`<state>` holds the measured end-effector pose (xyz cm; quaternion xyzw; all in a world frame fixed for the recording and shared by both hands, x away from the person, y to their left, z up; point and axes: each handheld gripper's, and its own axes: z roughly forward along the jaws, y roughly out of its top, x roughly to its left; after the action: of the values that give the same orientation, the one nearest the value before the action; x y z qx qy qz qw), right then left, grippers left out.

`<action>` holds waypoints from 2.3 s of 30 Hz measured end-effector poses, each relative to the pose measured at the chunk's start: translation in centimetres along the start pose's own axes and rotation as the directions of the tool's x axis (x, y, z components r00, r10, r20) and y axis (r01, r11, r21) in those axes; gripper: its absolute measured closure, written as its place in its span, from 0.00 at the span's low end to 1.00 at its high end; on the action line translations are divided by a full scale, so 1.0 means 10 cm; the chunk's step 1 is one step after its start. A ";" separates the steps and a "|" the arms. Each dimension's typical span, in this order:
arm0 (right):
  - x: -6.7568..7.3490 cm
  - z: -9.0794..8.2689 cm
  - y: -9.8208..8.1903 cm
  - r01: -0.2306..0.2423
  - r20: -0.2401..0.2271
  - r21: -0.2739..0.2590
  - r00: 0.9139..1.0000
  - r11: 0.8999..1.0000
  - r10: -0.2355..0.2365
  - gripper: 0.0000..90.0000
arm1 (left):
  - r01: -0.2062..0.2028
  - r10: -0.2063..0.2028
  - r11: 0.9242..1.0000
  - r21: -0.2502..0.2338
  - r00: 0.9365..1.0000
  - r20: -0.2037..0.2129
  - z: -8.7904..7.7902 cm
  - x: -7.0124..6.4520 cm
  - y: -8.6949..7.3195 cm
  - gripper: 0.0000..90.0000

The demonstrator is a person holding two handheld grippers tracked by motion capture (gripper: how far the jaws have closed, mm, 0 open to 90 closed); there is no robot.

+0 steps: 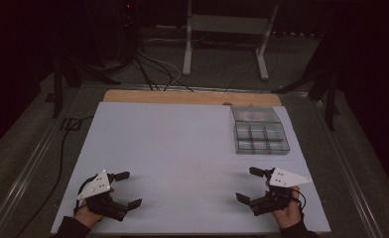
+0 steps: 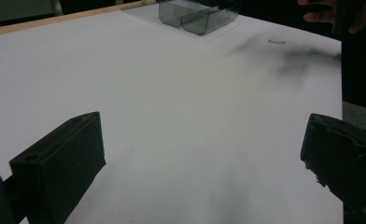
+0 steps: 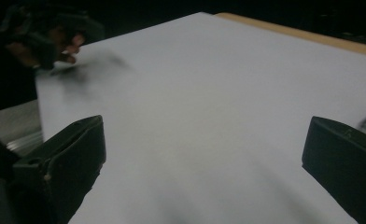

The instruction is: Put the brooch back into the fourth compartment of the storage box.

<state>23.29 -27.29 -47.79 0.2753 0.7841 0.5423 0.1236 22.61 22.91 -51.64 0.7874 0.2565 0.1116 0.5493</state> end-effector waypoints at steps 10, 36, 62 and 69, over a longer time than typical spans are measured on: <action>-0.18 -0.14 0.02 -0.055 0.107 -0.014 0.993 0.998 0.056 0.00 | 0.002 -0.002 1.000 0.000 1.000 0.003 0.00 0.00 0.00 0.01; -0.49 -0.26 -0.16 -0.183 0.288 0.051 0.944 0.982 0.161 0.00 | 0.004 -0.004 1.000 -0.002 1.000 0.010 -0.01 0.00 0.00 0.01; -0.56 -0.31 -0.36 -0.233 0.352 0.256 0.926 0.938 0.134 0.18 | 0.002 -0.002 1.000 0.000 1.000 0.011 -0.02 0.00 0.00 0.01; -0.57 -0.37 -0.41 -0.215 0.366 0.321 0.926 0.922 0.088 0.46 | 0.003 -0.003 1.000 -0.002 1.000 0.013 -0.02 0.00 0.00 0.01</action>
<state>24.90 -34.51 -50.70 0.4444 0.8111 0.3429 0.1641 22.56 23.08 -51.60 0.7870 0.2543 0.1059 0.5520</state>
